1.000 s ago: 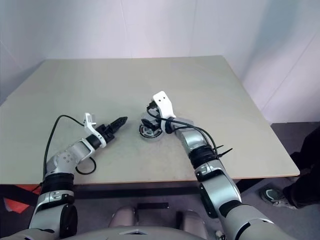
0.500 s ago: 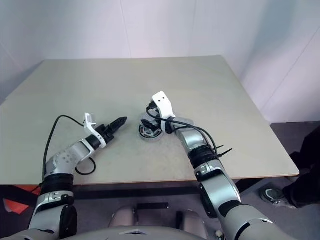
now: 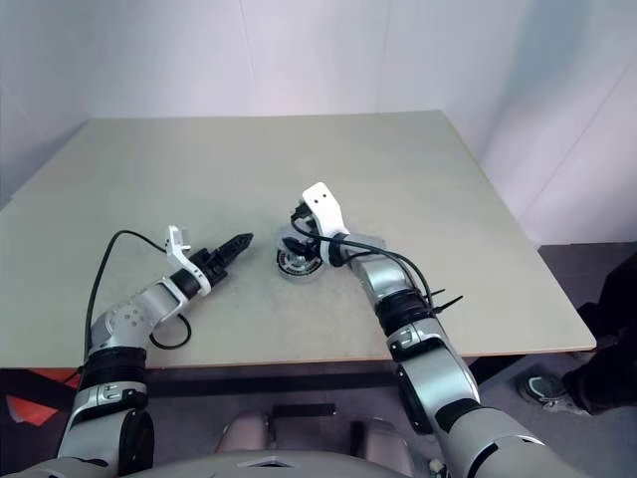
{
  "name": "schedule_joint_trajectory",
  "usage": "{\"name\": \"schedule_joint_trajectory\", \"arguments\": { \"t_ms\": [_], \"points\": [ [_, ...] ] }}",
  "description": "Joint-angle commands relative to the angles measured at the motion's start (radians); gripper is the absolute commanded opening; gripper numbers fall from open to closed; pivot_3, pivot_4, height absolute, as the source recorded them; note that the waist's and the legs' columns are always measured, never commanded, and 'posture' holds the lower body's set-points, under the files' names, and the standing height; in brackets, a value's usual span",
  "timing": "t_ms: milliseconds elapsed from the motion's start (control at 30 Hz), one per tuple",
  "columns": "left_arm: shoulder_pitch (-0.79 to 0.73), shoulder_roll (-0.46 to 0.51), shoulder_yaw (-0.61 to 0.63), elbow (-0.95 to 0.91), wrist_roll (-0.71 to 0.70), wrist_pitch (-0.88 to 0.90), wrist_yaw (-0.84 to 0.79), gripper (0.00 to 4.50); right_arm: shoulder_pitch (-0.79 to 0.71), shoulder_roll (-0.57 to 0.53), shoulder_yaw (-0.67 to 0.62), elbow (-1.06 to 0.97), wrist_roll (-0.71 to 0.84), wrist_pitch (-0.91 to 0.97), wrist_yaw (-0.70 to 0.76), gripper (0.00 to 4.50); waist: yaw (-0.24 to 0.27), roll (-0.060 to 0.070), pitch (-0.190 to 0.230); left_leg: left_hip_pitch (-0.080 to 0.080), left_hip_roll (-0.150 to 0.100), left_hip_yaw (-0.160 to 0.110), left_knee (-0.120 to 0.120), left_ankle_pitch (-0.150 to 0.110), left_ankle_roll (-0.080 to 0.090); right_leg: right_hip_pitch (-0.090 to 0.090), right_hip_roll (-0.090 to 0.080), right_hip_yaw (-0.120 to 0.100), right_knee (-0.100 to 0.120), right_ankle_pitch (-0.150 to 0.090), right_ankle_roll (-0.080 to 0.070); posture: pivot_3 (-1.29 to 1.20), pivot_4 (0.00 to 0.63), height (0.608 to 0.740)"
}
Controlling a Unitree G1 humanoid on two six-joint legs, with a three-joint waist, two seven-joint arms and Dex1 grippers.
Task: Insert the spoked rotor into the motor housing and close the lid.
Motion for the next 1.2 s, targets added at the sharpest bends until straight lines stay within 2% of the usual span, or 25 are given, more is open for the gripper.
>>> {"name": "schedule_joint_trajectory", "arguments": {
  "t_ms": [33,200,500,933,1200],
  "points": [
    [0.0,0.004,0.01,-0.014,-0.005,0.0,0.003,4.5,0.017,-0.028,-0.021,-0.136,0.045,0.01,0.073,3.15,0.001,0.0,0.0,0.0,0.0,0.0,0.0,0.0,0.0,0.0,0.0,0.0,0.0,0.0,0.0,0.0,0.0,0.74],
    [0.001,0.004,0.008,-0.012,-0.004,0.001,0.0,4.5,0.062,-0.085,-0.045,-0.258,0.101,0.062,0.157,3.15,0.001,-0.001,0.001,0.0,0.0,0.0,0.0,0.0,0.0,0.0,0.0,0.0,0.0,0.0,0.0,0.0,0.0,0.74],
    [-0.008,0.003,0.002,-0.001,0.0,0.0,-0.004,4.5,0.124,-0.135,-0.012,-0.26,0.094,0.039,0.213,3.15,0.002,-0.001,0.002,0.0,0.0,0.0,0.001,0.0,0.001,0.0,0.0,0.0,0.0,0.0,0.0,0.0,0.0,0.74],
    [-0.007,0.011,0.004,0.0,0.002,0.001,-0.005,4.5,0.164,-0.16,-0.021,-0.268,0.117,-0.001,0.287,3.15,0.002,-0.001,0.001,0.0,0.0,0.0,0.002,-0.001,0.002,0.0,0.0,0.0,0.0,0.0,0.0,0.0,0.0,0.74],
    [-0.003,0.012,0.003,-0.004,0.003,0.002,-0.004,4.5,0.16,-0.116,-0.128,-0.288,0.245,0.041,0.292,3.15,0.001,-0.002,0.002,0.0,0.0,0.0,0.003,-0.003,0.005,0.0,0.0,0.0,0.0,0.0,0.0,0.0,0.0,0.74]
  ]
}}
